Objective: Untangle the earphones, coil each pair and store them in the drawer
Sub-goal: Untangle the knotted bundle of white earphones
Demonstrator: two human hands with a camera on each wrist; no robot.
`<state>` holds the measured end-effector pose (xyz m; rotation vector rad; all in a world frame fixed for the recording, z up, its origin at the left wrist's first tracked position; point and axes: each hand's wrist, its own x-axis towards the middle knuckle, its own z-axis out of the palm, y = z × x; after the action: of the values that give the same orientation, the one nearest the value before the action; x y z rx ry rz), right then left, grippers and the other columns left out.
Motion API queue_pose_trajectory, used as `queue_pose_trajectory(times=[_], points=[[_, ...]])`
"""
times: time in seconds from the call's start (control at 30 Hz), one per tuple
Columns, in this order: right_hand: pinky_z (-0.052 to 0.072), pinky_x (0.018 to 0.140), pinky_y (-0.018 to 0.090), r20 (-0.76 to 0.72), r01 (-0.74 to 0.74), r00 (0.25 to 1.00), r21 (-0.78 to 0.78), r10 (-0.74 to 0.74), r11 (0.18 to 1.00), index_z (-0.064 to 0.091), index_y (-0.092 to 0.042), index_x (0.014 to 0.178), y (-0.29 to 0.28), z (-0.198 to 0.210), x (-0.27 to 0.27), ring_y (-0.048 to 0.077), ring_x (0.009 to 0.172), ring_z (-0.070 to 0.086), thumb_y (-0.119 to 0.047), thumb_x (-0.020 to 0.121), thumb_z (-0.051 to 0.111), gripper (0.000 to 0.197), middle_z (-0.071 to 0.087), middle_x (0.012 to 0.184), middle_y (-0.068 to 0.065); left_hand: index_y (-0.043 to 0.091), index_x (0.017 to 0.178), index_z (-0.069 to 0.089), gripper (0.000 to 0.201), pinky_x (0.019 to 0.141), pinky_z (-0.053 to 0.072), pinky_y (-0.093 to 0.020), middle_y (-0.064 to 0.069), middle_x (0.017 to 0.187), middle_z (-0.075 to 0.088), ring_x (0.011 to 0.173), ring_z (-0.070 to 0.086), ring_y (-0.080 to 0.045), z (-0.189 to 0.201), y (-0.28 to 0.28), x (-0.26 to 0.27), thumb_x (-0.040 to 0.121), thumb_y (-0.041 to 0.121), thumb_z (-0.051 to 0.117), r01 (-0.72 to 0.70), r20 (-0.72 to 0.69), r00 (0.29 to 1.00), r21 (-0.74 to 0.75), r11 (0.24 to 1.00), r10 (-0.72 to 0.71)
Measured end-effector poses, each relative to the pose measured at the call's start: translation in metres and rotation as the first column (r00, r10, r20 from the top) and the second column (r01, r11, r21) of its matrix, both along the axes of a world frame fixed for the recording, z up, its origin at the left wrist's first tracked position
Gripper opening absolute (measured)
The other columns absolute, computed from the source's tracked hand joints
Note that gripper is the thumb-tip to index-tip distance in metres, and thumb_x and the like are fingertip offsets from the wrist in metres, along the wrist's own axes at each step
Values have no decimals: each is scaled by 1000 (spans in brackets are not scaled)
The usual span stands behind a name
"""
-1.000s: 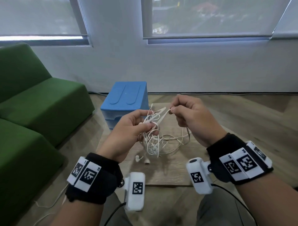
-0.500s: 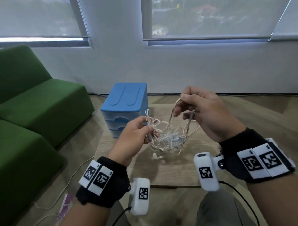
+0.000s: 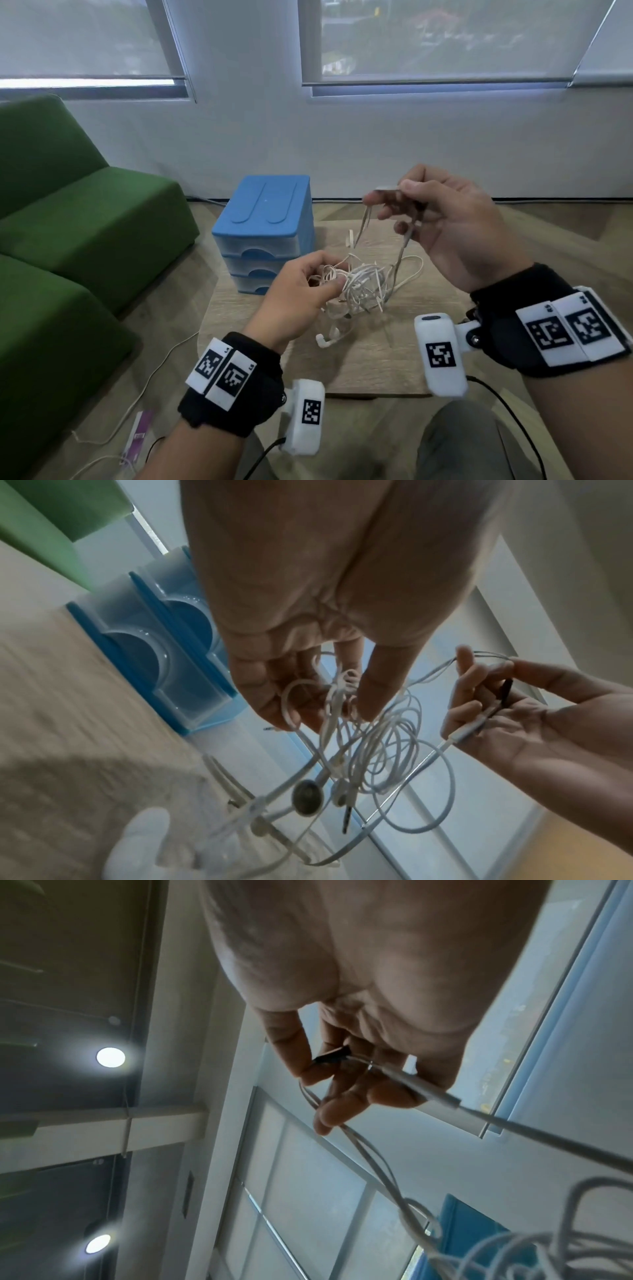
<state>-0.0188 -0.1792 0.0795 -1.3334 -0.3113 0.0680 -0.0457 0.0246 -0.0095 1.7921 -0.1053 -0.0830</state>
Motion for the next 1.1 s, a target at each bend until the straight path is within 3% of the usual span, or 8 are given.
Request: queue_pose_trajectory(times=[0.27, 0.4, 0.47, 0.57, 0.73, 0.9, 1.0, 1.1], points=[[46, 67, 21, -2, 43, 999, 351, -45, 935, 50, -11, 70, -14, 1, 8, 15, 69, 57, -3, 86, 47, 18, 73, 98, 25, 22, 82, 74, 21, 66, 48, -27, 4, 67, 67, 66, 60, -10, -4, 1, 2, 94, 5, 69, -7, -24, 1000, 140, 990, 11], [32, 61, 23, -3, 31, 999, 400, -33, 916, 45, -12, 63, -17, 6, 10, 14, 60, 44, -3, 85, 40, 24, 72, 93, 24, 26, 81, 73, 24, 59, 44, -18, 7, 69, 64, 62, 55, -7, -1, -2, -1, 94, 6, 69, -15, -29, 999, 196, 981, 21], [28, 59, 25, -11, 23, 1000, 344, -20, 939, 36, -10, 65, -14, 6, 10, 15, 55, 38, -3, 83, 40, 19, 71, 90, 26, 30, 82, 70, 25, 58, 40, -11, 8, 87, 61, 65, 52, -6, 4, -5, -1, 93, 8, 70, -41, 2, 999, 252, 967, 42], [24, 57, 28, -28, -7, 1000, 250, 14, 968, 26, -12, 68, -7, 4, 9, 14, 50, 34, -2, 80, 41, 22, 69, 89, 31, 31, 100, 70, 17, 70, 43, -16, 6, 111, 55, 90, 58, -11, 14, -9, 0, 94, 15, 69, -23, 20, 1000, 313, 950, 18], [24, 55, 27, -46, -104, 993, 123, 111, 987, 54, -5, 75, -1, 4, 8, 11, 50, 34, -8, 91, 50, 17, 68, 93, 27, 35, 121, 64, 28, 99, 42, -23, 23, 121, 60, 121, 53, 6, 23, -11, 2, 95, 33, 73, -8, 85, 996, 256, 967, -14], [25, 55, 23, 24, -74, 997, 68, 73, 995, 67, -4, 87, 0, 9, 7, 11, 54, 34, -11, 95, 60, 12, 72, 95, 19, 29, 115, 69, 15, 91, 55, -28, 0, 103, 77, 99, 72, -10, 13, -12, 8, 101, 22, 66, 82, 62, 994, 147, 986, -92], [22, 59, 28, 74, 3, 997, 134, -12, 991, 65, -7, 91, -7, 11, 11, 12, 57, 34, -10, 99, 56, 12, 74, 96, 15, 26, 97, 75, 19, 80, 50, -24, -1, 92, 76, 83, 66, -7, 3, -9, 7, 106, 24, 59, 70, 85, 993, 179, 981, -87], [26, 60, 25, 81, 47, 995, 205, -65, 978, 64, -11, 93, -15, 10, 14, 12, 61, 40, -10, 100, 54, 12, 74, 98, 12, 21, 100, 75, 20, 65, 40, -15, 11, 73, 62, 65, 51, 1, -5, -6, 6, 107, 27, 56, 74, 53, 995, 185, 980, -85]])
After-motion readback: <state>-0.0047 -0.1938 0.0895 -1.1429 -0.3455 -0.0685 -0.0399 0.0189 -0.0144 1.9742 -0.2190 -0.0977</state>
